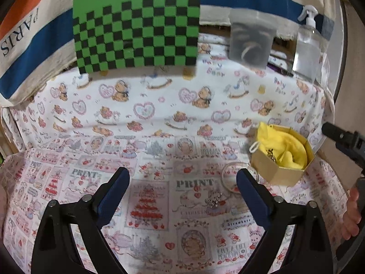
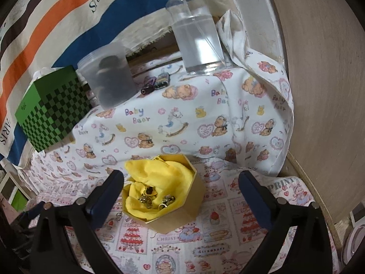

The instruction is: Organize jewelry

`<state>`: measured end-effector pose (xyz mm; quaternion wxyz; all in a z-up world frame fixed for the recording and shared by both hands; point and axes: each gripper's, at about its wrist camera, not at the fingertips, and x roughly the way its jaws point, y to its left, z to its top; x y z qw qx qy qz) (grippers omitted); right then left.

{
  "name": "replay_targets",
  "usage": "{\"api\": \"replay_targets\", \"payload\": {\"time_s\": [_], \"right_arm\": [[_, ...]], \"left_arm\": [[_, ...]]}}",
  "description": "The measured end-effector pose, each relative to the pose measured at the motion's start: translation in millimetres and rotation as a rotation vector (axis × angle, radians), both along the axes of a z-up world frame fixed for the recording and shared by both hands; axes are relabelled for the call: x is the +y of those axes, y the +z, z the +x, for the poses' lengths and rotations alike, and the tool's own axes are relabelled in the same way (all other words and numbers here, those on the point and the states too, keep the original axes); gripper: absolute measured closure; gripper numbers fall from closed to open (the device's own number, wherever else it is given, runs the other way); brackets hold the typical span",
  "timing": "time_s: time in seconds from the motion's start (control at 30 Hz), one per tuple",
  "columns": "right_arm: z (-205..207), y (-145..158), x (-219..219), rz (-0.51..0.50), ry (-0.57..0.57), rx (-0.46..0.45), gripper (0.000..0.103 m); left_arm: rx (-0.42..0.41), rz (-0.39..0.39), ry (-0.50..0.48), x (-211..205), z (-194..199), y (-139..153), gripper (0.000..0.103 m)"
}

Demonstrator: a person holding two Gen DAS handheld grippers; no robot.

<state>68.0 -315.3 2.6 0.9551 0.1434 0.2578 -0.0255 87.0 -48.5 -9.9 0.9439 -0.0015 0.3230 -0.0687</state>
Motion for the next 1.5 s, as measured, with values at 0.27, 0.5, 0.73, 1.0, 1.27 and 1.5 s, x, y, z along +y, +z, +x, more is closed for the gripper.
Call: {"api": "replay_targets", "payload": {"time_s": [0.27, 0.5, 0.73, 1.0, 1.27, 1.5], "right_arm": [[1, -1, 6, -0.02, 0.024, 0.017, 0.002], [3, -3, 7, -0.036, 0.018, 0.03, 0.002], [4, -3, 7, -0.04, 0.019, 0.034, 0.002], [4, -4, 8, -0.047, 0.015, 0.04, 0.002], [2, -1, 12, -0.058, 0.029, 0.023, 0.002], [-4, 2, 25, -0.071, 0.075, 0.006, 0.002]], "left_arm": [[0.203, -0.061, -0.047, -2, 20, -24, 0.045], [0.274, -0.072, -0.124, -15, 24, -41, 0.074], [0.258, -0.027, -0.134, -32, 25, -45, 0.083], [0.175, -0.099, -0.125, -22, 12, -17, 0.092], [-0.046, -0.259, -0.074, 24, -29, 51, 0.092], [-0.13, -0.241, 0.015, 55, -35, 68, 0.092]]}}
